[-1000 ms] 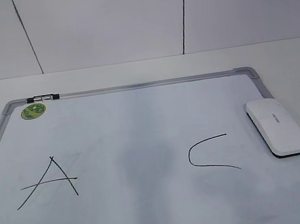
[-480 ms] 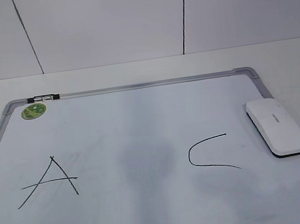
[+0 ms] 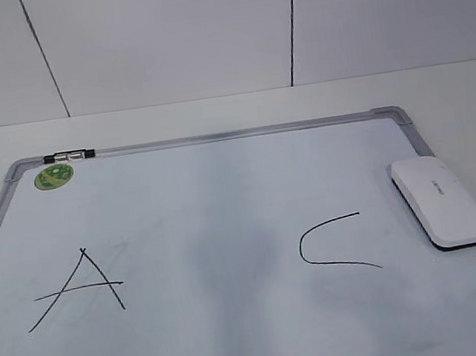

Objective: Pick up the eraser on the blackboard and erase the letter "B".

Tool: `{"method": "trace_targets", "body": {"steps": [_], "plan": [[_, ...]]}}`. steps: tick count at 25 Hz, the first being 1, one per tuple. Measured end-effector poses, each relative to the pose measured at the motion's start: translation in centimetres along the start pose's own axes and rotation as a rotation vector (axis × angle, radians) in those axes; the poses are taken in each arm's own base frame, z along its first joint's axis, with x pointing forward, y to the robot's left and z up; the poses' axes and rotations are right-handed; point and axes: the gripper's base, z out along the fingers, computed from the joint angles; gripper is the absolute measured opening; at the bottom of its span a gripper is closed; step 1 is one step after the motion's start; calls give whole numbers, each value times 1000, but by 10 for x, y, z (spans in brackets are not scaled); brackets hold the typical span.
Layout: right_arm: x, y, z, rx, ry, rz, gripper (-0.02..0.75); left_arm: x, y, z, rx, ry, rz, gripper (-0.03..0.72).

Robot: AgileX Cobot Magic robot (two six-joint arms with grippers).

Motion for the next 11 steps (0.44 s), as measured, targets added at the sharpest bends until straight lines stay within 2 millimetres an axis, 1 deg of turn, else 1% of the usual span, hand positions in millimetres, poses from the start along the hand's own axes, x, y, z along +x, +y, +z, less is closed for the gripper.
{"method": "trace_targets", "body": {"steps": [11], "plan": [[0,0,0,0,0,0,216,0,0,0,-2,0,1,210]]}}
